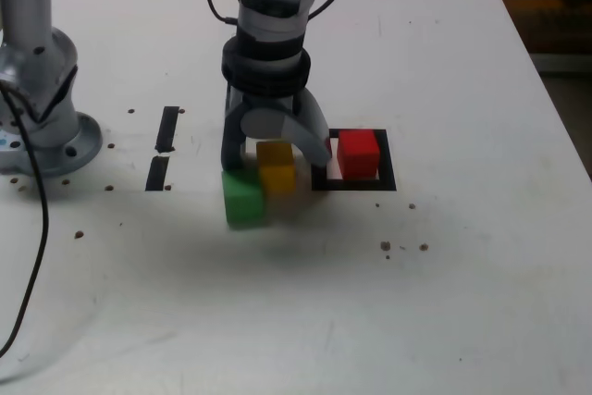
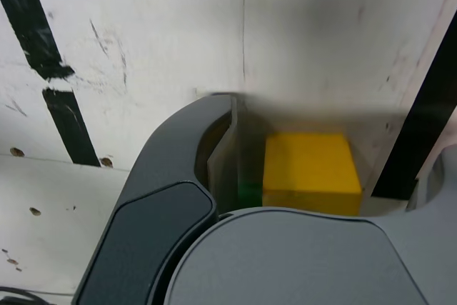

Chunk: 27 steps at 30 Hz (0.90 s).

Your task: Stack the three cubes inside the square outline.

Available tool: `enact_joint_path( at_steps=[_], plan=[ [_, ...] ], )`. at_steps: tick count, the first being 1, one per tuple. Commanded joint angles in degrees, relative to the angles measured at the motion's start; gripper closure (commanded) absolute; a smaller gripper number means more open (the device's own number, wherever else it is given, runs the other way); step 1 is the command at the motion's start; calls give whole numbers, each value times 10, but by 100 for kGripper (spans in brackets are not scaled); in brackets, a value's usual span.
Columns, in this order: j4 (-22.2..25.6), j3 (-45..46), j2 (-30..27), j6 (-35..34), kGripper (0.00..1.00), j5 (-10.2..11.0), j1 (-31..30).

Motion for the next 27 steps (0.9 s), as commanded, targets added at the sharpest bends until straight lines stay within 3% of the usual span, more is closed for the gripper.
enact_joint_path(
  at_steps=[1,11,27],
  plan=[
    [0,-4,4,0,9,-4,-5],
    [6,-5,9,0,17,-16,-17],
    [-1,8,7,-10,59,6,-17]
  ],
)
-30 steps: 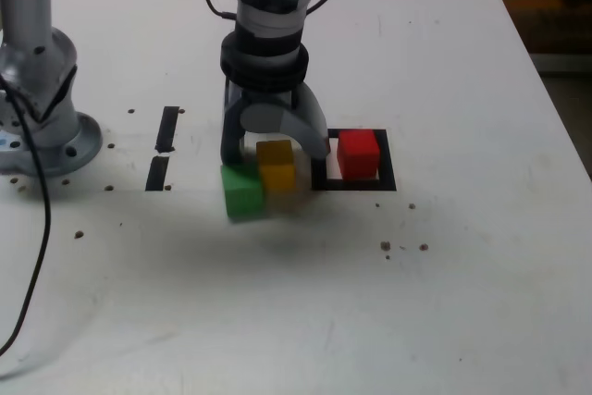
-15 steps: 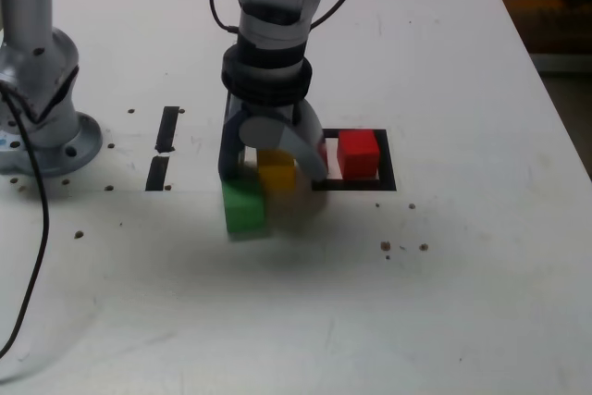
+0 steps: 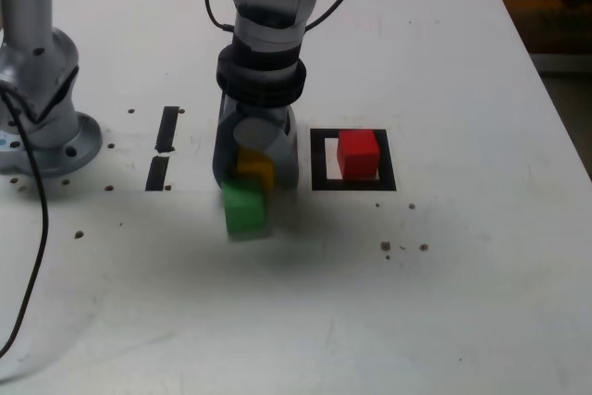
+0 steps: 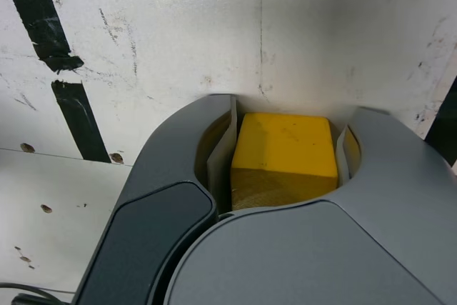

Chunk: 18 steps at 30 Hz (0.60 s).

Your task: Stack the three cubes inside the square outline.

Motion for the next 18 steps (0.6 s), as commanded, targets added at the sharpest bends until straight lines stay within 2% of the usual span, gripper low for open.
enact_joint_path(
  at_steps=[1,4,8,13,18],
  plan=[
    [0,1,-1,-8,61,7,-1],
    [8,1,-5,-25,69,24,-1],
    [39,-8,-15,-51,72,49,-1],
    [121,-51,-28,-74,72,84,-1],
    [212,-136,-31,-76,72,104,-1]
  ],
)
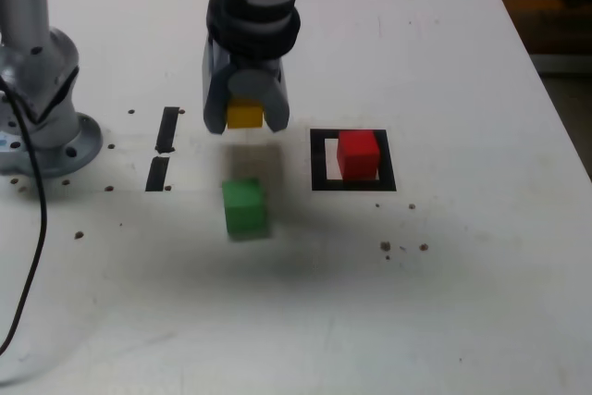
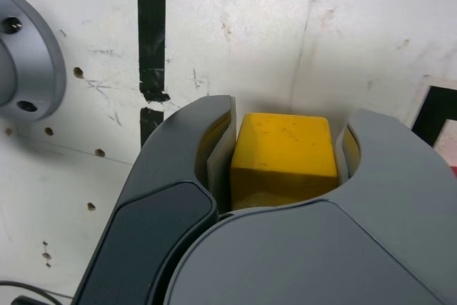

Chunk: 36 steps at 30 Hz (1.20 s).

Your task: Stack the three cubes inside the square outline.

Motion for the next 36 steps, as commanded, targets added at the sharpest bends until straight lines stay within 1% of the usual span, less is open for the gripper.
enact_joint_path(
  at_steps=[1,4,8,12,17,21,25,32,36],
  plan=[
    [35,-50,0,-1,72,6,-1],
    [63,-110,10,3,73,9,-1],
    [83,-183,36,13,75,8,-4],
    [90,-237,64,20,76,2,-8],
    [88,-280,90,24,76,-7,-13],
    [82,-300,103,25,75,-10,-18],
    [77,-306,113,25,74,-19,-19],
    [75,-297,129,25,68,-33,-20],
    [68,-287,138,26,67,-40,-20]
  ],
)
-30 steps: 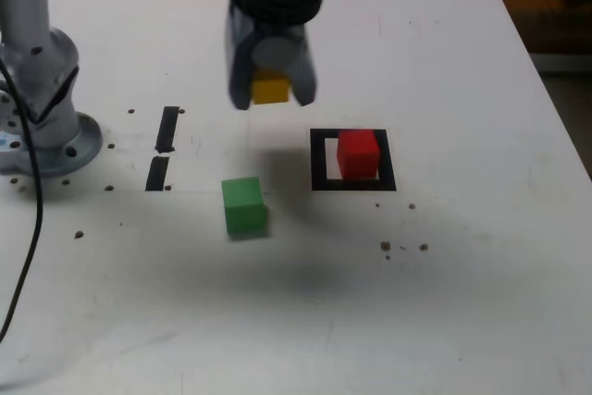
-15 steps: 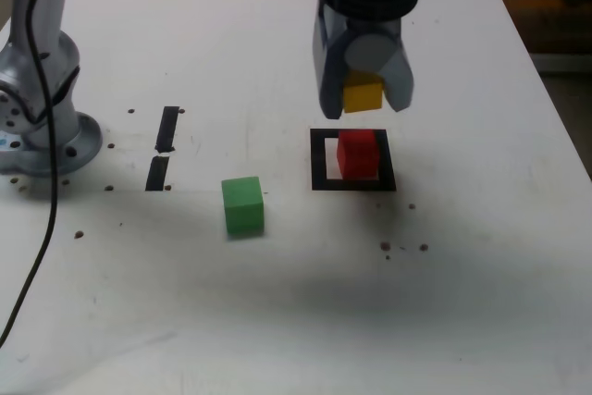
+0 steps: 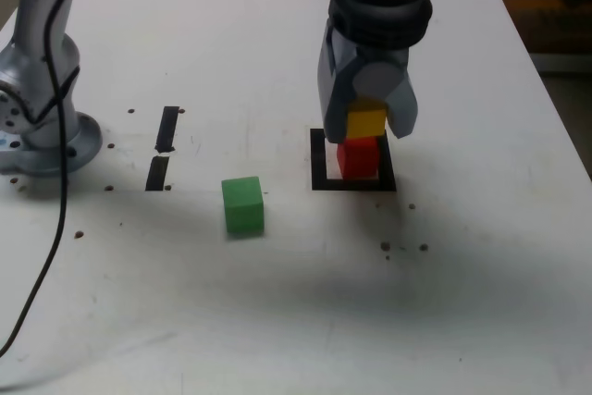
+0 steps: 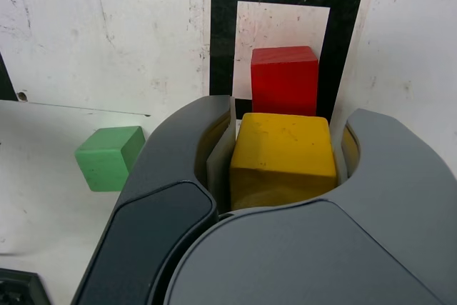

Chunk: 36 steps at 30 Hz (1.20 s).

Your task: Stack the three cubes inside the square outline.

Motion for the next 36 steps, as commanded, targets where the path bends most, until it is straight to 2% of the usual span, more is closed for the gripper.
enact_joint_path(
  at_steps=[1,9,19,27,36],
  plan=[
    [-6,6,5,1,67,-4,-1],
    [-35,16,22,8,65,-19,1],
    [-38,26,17,15,65,-9,12],
    [-38,35,13,25,63,-9,19],
    [-42,34,11,28,55,-5,19]
  ],
)
